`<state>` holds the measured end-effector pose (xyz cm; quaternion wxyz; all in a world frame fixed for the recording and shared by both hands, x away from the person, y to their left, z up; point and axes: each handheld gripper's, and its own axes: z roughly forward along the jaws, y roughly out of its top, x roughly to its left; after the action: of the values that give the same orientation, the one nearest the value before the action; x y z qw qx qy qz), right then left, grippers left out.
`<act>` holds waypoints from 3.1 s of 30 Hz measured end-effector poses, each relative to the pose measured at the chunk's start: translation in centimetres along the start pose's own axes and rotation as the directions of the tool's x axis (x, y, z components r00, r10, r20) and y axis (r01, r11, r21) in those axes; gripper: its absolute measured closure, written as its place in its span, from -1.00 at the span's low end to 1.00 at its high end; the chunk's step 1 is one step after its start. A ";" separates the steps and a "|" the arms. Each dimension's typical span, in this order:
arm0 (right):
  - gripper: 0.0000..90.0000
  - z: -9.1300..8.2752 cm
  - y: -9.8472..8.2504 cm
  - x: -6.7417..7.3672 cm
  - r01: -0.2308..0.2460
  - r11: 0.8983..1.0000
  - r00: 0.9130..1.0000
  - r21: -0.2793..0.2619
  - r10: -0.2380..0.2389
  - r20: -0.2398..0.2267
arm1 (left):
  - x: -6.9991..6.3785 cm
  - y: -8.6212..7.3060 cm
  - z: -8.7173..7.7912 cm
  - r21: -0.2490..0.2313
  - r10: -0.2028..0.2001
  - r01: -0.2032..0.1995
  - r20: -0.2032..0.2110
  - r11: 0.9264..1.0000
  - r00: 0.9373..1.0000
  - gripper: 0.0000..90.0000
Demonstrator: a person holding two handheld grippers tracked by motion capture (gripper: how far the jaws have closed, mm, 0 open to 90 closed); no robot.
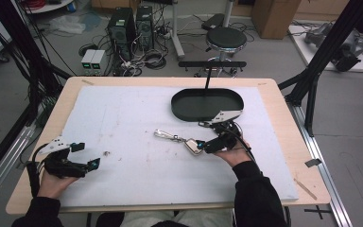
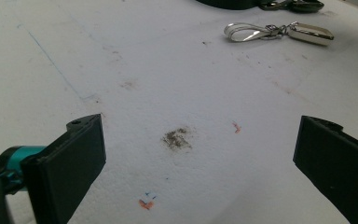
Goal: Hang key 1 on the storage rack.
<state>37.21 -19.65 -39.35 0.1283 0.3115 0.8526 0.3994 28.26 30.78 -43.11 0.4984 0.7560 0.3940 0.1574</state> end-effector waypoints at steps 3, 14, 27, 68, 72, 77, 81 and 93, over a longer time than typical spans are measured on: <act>-0.98 0.5 0.5 0.1 0.003 1.000 1.000 0.008 -0.002 -0.007 | 0.0 0.0 0.0 -0.002 -0.001 0.001 -0.002 1.000 1.000 -0.94; -0.98 2.7 2.1 0.6 0.023 0.999 0.999 0.032 -0.022 -0.036 | 0.1 0.0 0.1 0.001 -0.002 0.002 -0.002 1.000 1.000 -0.94; -0.98 5.5 4.7 1.9 0.079 0.995 0.995 0.057 -0.075 -0.071 | 0.2 0.0 0.1 0.001 -0.001 0.001 0.003 1.000 1.000 -0.94; -0.12 13.1 6.8 3.1 0.237 0.934 0.956 0.267 -0.176 -0.233 | 0.2 0.0 0.4 0.011 -0.002 0.002 0.013 1.000 1.000 -0.94; 0.13 13.2 6.7 3.2 0.253 0.926 0.956 0.279 -0.195 -0.220 | 0.2 0.0 0.4 0.013 -0.001 0.001 0.014 1.000 1.000 -0.94; 0.44 13.1 6.7 3.2 0.257 0.926 0.955 0.276 -0.198 -0.222 | 0.2 0.0 0.4 0.013 -0.003 0.003 0.016 1.000 1.000 -0.94; 0.65 13.0 6.7 3.6 0.308 0.914 0.940 0.263 -0.251 -0.230 | 0.2 0.0 0.4 0.013 -0.003 0.003 0.017 1.000 1.000 -0.94; 0.67 11.8 7.0 2.9 0.218 0.943 0.967 0.252 -0.174 -0.184 | 0.2 0.0 0.4 0.012 -0.005 0.004 0.016 1.000 1.000 -0.94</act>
<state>43.47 -7.30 -41.52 0.0551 0.2066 0.9334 0.2882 28.67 30.69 -43.35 0.4972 0.7595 0.3926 0.1477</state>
